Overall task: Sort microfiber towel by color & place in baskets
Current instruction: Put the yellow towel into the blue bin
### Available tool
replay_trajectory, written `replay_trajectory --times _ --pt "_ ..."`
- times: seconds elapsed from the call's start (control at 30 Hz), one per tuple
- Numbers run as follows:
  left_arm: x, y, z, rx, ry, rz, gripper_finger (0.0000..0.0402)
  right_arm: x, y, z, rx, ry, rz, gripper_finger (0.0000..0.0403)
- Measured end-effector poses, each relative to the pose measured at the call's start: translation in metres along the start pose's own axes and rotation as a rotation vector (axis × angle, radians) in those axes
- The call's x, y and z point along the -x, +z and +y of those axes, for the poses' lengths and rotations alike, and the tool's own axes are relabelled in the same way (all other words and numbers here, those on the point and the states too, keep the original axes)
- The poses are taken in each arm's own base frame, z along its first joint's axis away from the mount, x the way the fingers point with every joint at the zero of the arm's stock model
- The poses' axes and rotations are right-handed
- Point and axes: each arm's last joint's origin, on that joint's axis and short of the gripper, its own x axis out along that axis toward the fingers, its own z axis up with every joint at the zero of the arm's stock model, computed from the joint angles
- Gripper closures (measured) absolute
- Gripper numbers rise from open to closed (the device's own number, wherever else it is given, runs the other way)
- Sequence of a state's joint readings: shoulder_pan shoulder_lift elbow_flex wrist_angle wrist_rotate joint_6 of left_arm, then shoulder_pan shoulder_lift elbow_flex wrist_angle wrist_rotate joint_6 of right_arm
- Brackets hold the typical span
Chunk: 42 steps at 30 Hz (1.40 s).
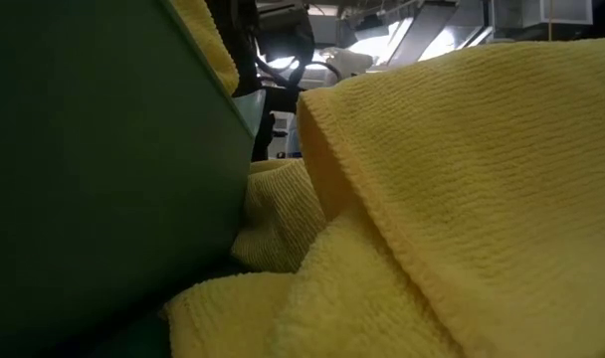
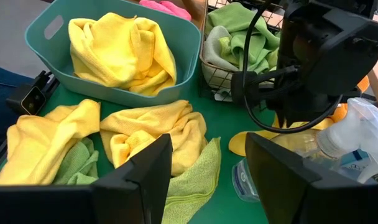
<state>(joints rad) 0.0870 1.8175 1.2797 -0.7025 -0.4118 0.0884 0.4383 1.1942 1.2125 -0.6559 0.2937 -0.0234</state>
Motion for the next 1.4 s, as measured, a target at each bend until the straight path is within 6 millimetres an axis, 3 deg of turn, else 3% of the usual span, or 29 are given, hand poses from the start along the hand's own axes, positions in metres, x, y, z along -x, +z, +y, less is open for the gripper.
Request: replay_trajectory --times 0.07,0.23,0.4,0.6,0.87,1.13,1.4 --pt "0.000 0.000 -0.001 0.005 -0.003 -0.001 0.0393 0.000 0.000 0.000 0.000 0.000 0.000 0.0200" --pt "0.003 0.000 -0.005 0.013 -0.014 -0.008 0.0399 0.000 0.000 0.000 0.000 0.000 0.000 0.0200" --pt "0.020 0.003 -0.008 0.010 -0.023 -0.052 0.0400 0.000 0.000 0.000 0.000 0.000 0.000 0.0200" --pt "0.061 0.013 -0.002 0.047 -0.032 -0.174 0.0401 0.000 0.000 0.000 0.000 0.000 0.000 0.0200" --pt "0.120 0.023 0.019 0.115 -0.030 -0.354 0.0401 0.000 0.000 0.000 0.000 0.000 0.000 0.0200" --pt "0.179 0.022 0.044 0.173 -0.032 -0.504 0.0401 0.000 0.000 0.000 0.000 0.000 0.000 0.0200" --pt "0.248 0.017 0.053 0.192 -0.075 -0.680 0.0401 0.000 0.000 0.000 0.000 0.000 -0.001 0.0200"
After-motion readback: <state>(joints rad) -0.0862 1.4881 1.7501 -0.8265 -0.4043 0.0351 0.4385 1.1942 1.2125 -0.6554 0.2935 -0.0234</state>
